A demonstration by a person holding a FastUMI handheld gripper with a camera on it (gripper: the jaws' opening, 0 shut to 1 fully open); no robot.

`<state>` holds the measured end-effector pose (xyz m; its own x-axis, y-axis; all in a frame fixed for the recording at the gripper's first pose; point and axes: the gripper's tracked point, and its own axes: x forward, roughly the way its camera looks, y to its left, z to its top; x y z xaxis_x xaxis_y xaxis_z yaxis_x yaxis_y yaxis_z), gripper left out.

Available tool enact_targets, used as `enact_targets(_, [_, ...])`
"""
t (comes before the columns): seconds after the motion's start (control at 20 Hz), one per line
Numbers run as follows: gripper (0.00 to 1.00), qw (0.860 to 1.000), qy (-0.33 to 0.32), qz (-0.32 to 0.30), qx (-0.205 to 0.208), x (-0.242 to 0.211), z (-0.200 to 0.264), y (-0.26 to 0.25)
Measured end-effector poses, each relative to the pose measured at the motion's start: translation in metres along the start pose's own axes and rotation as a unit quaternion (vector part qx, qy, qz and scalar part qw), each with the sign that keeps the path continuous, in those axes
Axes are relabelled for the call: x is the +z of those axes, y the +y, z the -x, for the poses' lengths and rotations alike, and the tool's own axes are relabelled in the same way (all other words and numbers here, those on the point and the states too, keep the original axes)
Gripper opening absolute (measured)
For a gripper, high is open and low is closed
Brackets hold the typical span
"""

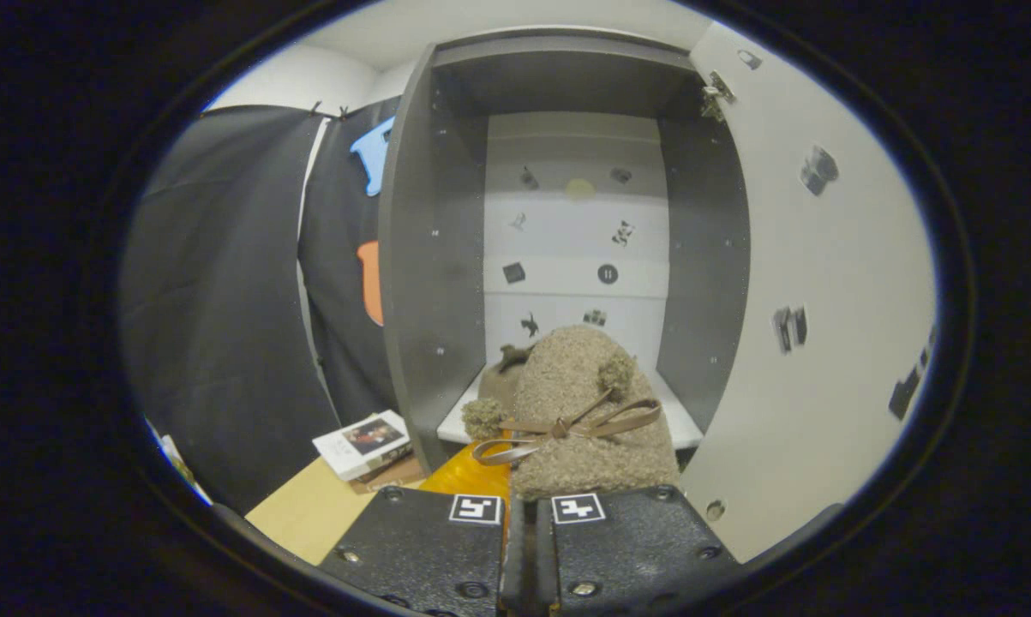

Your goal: Open the shoe cabinet door, grab the shoes and put them into the shoe cabinet, then close the shoe cabinet door.

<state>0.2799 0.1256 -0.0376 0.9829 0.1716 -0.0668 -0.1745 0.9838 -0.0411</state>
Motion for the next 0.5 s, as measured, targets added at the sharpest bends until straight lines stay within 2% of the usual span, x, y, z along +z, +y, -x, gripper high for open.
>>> enact_targets(0.25, [0.09, 0.999, -0.025, 0.012, -0.016, 0.053, -0.061, -0.016])
enact_targets(0.35, [0.09, 1.000, -0.018, 0.017, -0.017, 0.055, -0.094, -0.022])
enact_targets(0.5, [0.09, 1.000, 0.012, -0.008, -0.005, 0.047, -0.145, -0.026])
